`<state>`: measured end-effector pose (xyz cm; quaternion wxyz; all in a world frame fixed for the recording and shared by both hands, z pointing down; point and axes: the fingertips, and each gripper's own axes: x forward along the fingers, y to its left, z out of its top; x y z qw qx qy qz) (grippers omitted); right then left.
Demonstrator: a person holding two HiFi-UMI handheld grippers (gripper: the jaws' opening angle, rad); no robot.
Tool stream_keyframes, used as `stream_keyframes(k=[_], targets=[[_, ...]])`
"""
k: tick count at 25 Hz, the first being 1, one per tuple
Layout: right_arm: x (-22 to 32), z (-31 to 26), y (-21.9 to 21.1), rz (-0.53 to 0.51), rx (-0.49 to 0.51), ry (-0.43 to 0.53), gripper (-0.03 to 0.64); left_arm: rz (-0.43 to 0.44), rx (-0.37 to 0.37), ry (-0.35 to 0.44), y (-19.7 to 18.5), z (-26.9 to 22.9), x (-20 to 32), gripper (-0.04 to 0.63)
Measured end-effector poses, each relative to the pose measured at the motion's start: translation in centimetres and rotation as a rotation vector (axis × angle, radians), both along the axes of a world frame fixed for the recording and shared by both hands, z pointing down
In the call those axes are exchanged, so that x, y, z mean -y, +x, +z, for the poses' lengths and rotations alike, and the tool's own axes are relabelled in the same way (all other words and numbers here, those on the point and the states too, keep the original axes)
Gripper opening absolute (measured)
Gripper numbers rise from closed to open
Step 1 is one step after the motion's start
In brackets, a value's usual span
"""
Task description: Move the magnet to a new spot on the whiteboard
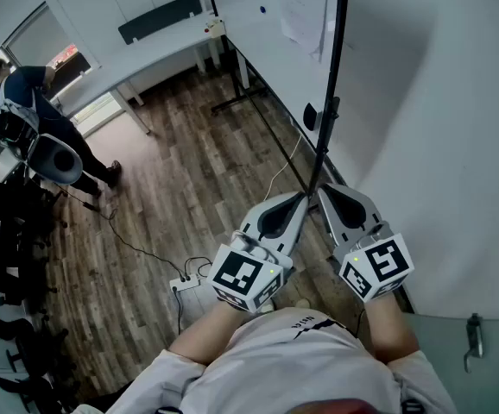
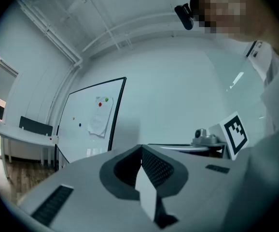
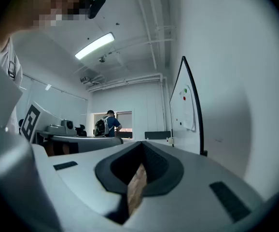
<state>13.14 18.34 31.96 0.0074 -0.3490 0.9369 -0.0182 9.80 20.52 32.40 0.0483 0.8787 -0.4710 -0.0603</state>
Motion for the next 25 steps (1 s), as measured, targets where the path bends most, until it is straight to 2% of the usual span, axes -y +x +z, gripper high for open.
stream_keyframes(k=[12,25], targets=[[-0.6,-0.6,0.6,-0.035,0.048,-0.026,0.014,-0.004,-0.021,-0.014,0.0,-0.1,-0.3,0.012],[0.5,0.7,2.7,-0.084,0.072,-0.043,0.014,-0.142,-0.002,-0.008,-1.6,-0.1,1.6,0.012]])
